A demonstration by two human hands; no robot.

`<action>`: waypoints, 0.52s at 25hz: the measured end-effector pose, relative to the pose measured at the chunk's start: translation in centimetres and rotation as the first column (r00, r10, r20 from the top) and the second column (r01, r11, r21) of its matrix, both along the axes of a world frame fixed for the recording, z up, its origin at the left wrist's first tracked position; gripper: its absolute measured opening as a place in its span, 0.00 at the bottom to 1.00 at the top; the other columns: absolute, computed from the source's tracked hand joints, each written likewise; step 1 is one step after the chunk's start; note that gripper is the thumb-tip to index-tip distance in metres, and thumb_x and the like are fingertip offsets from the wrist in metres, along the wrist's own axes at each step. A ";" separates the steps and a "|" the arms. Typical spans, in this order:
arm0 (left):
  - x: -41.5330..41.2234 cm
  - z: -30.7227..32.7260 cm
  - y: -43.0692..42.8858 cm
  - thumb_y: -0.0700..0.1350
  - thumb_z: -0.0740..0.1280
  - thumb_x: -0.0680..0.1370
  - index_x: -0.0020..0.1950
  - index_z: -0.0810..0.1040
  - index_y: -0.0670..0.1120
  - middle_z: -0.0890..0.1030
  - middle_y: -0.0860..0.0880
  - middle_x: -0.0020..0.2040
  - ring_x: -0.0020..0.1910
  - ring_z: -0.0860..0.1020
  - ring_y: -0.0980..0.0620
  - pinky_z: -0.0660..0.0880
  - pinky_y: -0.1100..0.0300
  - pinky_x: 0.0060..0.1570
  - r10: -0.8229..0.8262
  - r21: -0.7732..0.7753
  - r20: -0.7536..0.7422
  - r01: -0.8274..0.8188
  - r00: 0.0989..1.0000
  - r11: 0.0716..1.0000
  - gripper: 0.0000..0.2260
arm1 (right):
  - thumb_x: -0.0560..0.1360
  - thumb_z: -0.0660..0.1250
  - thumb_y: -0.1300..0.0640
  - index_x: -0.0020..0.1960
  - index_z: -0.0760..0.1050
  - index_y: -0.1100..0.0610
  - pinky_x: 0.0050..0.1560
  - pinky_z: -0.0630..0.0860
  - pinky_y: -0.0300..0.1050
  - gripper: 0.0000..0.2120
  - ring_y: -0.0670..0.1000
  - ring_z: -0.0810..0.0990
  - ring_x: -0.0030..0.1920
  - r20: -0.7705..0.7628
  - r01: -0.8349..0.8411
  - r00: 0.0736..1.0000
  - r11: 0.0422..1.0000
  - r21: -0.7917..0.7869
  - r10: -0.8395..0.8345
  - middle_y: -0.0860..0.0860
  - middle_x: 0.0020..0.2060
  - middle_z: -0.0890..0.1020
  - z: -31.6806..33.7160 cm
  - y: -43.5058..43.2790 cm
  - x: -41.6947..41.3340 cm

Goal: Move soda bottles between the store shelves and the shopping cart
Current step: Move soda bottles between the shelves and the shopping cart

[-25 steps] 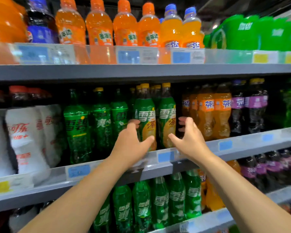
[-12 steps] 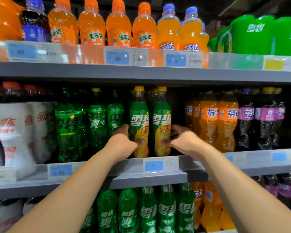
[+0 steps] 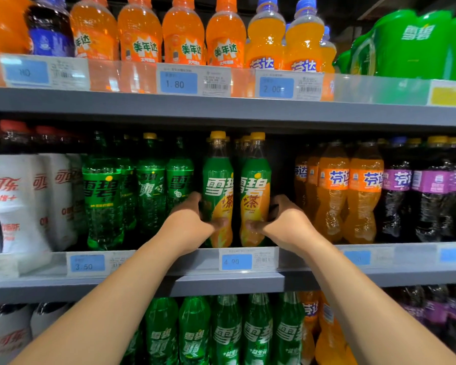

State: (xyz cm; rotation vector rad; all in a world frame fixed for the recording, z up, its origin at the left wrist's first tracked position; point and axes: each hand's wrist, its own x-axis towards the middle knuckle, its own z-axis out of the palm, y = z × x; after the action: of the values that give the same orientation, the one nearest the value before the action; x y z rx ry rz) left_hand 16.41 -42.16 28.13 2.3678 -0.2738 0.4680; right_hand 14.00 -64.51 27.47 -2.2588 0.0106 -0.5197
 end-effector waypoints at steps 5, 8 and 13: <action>0.0 0.1 0.1 0.62 0.79 0.67 0.69 0.72 0.48 0.80 0.52 0.48 0.46 0.81 0.50 0.80 0.51 0.50 0.008 0.058 -0.045 -0.005 0.999 0.998 0.37 | 0.68 0.79 0.41 0.68 0.75 0.49 0.52 0.81 0.48 0.32 0.52 0.82 0.54 -0.100 -0.018 0.995 0.997 -0.073 0.011 0.48 0.57 0.83 -0.2 -0.3 -0.1; -0.2 0.1 0.1 0.61 0.79 0.67 0.68 0.73 0.47 0.79 0.54 0.44 0.44 0.80 0.51 0.80 0.53 0.48 0.003 0.062 -0.030 -0.001 1.000 0.998 0.35 | 0.70 0.78 0.42 0.68 0.76 0.50 0.50 0.81 0.46 0.30 0.52 0.82 0.53 -0.105 -0.016 0.994 0.998 -0.064 0.009 0.48 0.56 0.83 -0.2 -0.5 0.0; -0.2 0.1 0.2 0.60 0.77 0.70 0.73 0.71 0.46 0.79 0.51 0.51 0.49 0.79 0.49 0.76 0.56 0.48 -0.006 0.076 -0.041 0.010 0.999 0.997 0.37 | 0.72 0.77 0.44 0.70 0.74 0.50 0.52 0.82 0.47 0.29 0.53 0.82 0.56 -0.119 -0.008 0.993 0.998 -0.061 0.001 0.49 0.59 0.82 -0.3 -0.5 0.1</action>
State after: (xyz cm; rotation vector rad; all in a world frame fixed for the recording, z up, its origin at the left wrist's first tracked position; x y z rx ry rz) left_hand 16.24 -41.96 28.23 2.4469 -0.2869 0.4115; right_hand 14.13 -65.04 27.17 -2.3471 0.0503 -0.3866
